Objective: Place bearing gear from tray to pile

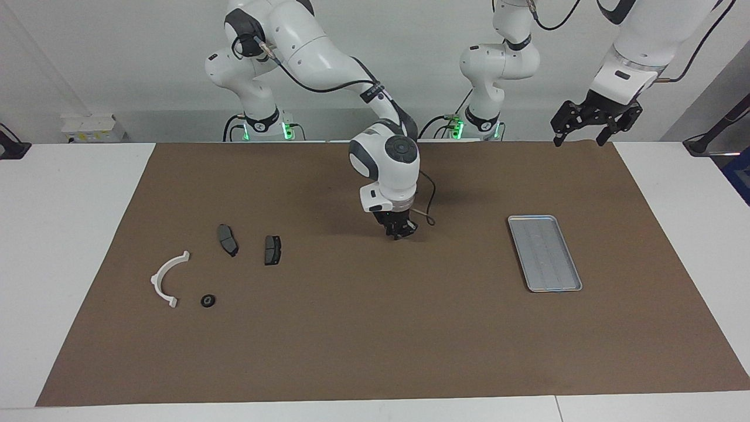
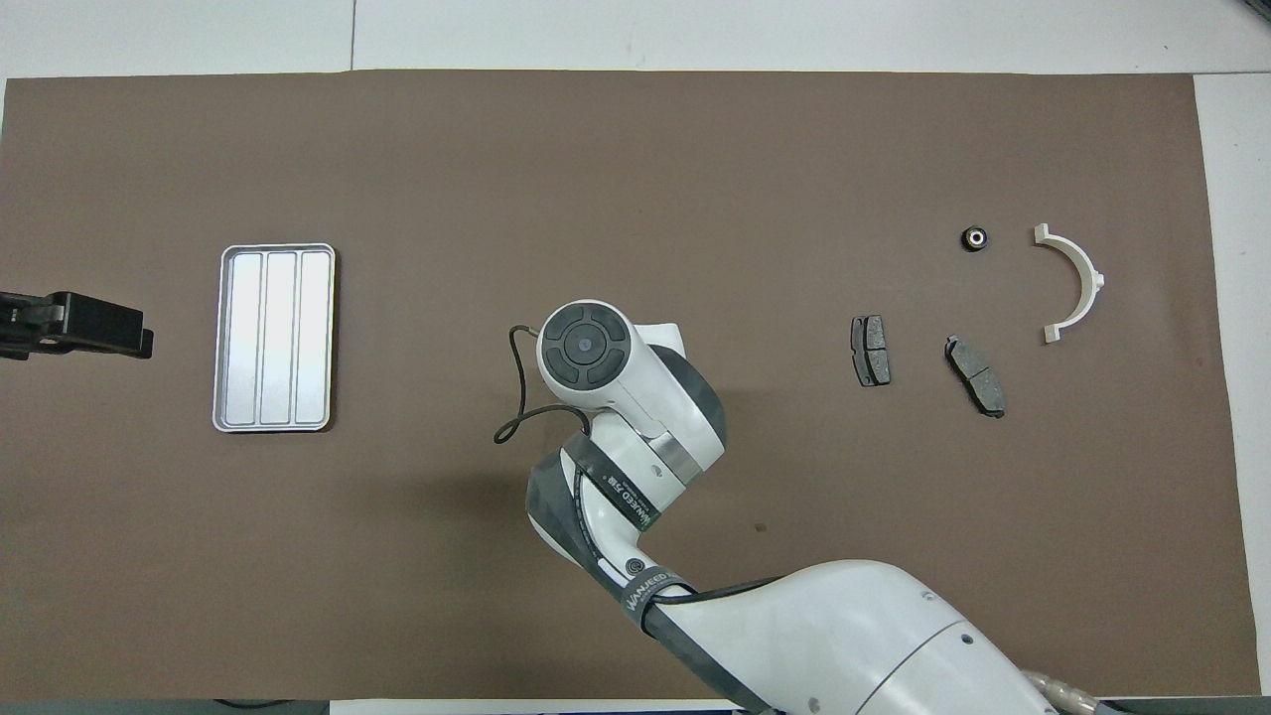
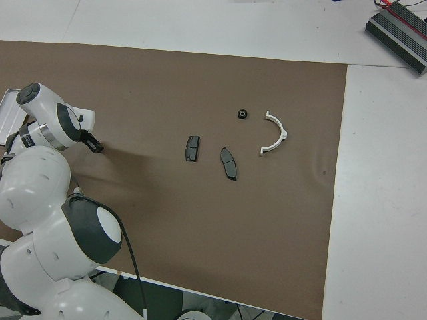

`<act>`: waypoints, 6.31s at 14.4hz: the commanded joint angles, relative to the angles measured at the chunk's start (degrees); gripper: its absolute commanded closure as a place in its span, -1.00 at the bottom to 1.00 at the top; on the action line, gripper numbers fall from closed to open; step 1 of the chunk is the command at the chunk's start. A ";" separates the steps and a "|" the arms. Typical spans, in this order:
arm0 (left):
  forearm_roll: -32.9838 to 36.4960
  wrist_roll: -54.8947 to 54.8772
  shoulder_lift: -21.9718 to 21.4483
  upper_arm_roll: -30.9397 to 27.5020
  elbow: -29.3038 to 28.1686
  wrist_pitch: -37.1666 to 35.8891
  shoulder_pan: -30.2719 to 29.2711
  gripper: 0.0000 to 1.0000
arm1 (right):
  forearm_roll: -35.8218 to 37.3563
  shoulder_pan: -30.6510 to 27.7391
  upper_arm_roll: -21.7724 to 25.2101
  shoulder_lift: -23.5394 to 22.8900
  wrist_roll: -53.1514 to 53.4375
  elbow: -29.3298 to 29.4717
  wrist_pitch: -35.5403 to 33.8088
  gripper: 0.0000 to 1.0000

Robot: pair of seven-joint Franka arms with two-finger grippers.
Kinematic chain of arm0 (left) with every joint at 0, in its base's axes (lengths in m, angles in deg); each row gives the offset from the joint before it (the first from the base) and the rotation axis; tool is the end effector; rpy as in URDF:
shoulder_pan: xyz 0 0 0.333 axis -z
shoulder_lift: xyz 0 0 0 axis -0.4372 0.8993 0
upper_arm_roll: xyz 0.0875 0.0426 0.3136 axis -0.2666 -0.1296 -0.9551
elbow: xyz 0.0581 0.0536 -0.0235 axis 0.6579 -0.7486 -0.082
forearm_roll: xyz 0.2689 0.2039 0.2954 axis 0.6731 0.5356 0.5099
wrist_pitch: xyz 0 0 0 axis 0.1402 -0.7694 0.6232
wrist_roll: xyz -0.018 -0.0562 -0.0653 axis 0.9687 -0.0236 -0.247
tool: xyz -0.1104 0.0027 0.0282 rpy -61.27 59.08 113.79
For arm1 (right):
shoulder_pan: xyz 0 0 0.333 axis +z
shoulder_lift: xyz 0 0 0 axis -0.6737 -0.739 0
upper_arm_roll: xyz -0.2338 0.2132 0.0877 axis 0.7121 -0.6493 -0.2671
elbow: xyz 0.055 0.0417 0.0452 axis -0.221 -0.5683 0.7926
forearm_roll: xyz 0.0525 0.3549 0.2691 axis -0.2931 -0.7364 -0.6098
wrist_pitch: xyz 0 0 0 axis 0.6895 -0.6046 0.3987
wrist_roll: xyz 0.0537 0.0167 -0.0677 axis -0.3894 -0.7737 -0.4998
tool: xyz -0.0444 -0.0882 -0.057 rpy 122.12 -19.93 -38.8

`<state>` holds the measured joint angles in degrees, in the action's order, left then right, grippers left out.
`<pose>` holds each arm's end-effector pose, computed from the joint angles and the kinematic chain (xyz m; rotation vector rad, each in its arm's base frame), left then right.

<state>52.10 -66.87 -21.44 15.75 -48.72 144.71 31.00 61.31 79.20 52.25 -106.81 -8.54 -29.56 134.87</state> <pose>0.5773 -0.0475 0.6546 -3.1350 0.1061 0.0418 0.5688 0.4694 0.2587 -2.9797 0.9889 0.0042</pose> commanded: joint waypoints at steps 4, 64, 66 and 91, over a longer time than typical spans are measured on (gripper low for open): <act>-0.73 0.10 -0.38 -0.74 -0.33 -0.61 0.64 -1.00 | 0.58 -0.99 0.00 -1.89 0.47 8.43 -8.18 1.00; -0.73 0.10 -0.38 -0.74 -0.33 -0.61 0.64 -1.00 | 0.05 -34.74 -0.17 8.47 -68.17 2.64 -6.25 -1.00; -0.73 0.10 -0.38 -0.74 -0.33 -0.61 0.64 -1.00 | -0.03 -35.18 -0.17 8.92 -68.26 2.64 -6.43 -1.00; -0.73 0.10 -0.38 -0.74 -0.33 -0.61 0.64 -1.00 | -5.83 -37.02 -0.26 39.93 -68.26 -5.10 -35.59 -1.00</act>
<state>52.10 -66.87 -21.44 15.75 -48.72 144.70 31.00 57.18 43.50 52.48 -69.87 -75.22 -32.76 101.67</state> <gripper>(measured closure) 0.000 0.000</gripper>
